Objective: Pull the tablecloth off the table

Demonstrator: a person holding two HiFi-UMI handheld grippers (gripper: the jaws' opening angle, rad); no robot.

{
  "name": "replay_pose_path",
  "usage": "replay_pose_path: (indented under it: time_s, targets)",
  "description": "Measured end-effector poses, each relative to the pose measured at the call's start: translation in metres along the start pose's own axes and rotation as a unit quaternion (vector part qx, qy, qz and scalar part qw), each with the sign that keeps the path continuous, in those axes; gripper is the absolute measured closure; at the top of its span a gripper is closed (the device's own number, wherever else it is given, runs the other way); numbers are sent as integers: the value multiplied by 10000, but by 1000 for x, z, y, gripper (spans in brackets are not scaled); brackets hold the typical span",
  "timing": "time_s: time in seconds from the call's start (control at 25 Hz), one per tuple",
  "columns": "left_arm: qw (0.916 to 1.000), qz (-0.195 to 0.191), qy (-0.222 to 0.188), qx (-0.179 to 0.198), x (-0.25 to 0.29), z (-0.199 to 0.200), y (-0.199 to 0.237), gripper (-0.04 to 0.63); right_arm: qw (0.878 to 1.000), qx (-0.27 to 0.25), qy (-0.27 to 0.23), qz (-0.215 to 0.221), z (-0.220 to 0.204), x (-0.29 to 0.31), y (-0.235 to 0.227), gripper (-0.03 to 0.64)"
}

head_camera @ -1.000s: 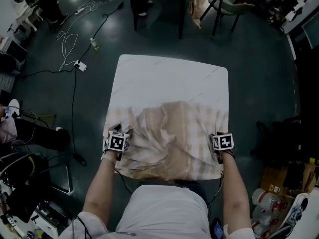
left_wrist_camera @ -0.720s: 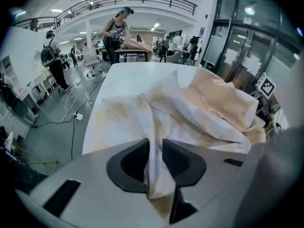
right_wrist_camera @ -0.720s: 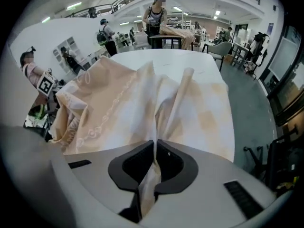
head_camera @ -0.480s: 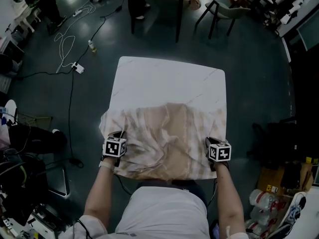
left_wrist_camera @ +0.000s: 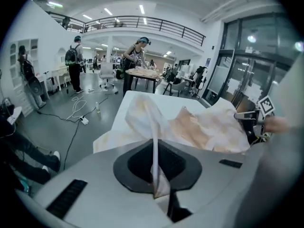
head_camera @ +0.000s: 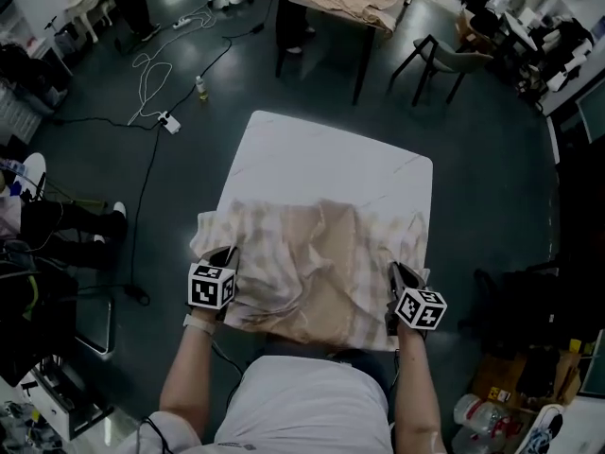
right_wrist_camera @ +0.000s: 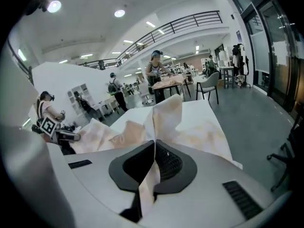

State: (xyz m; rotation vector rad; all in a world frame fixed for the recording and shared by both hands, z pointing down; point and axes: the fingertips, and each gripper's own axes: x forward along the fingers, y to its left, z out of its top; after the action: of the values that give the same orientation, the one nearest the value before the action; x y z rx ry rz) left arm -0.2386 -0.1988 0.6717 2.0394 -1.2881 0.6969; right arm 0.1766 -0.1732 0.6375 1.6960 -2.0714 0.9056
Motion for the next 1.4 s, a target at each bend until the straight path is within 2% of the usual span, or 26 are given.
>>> replay_pose_path:
  time_s: [0.2, 0.56, 0.8, 0.96, 1.28, 1.4]
  targets:
    - [9981, 398, -364, -297, -42, -7, -3, 575, 9978, 277, -414, 437, 11, -22, 13, 586]
    - [9853, 1188, -976, -747, -132, -51, -26, 575, 9877, 8, -950, 1243, 35, -62, 36, 586]
    - [9689, 1802, -1324, -1056, -200, -101, -40, 577, 9764, -259, -1197, 1777, 32, -97, 60, 586]
    - [9549, 2105, -1647, -1293, -243, -130, -52, 578, 9687, -381, -1333, 2061, 27, -120, 73, 586]
    - [9289, 2601, -2232, -1404, -345, -190, -109, 583, 9548, -561, -1530, 2487, -2, -197, 94, 586]
    - [9221, 2787, -2319, -1353, -373, -203, -124, 583, 9523, -588, -1573, 2547, -11, -216, 95, 586]
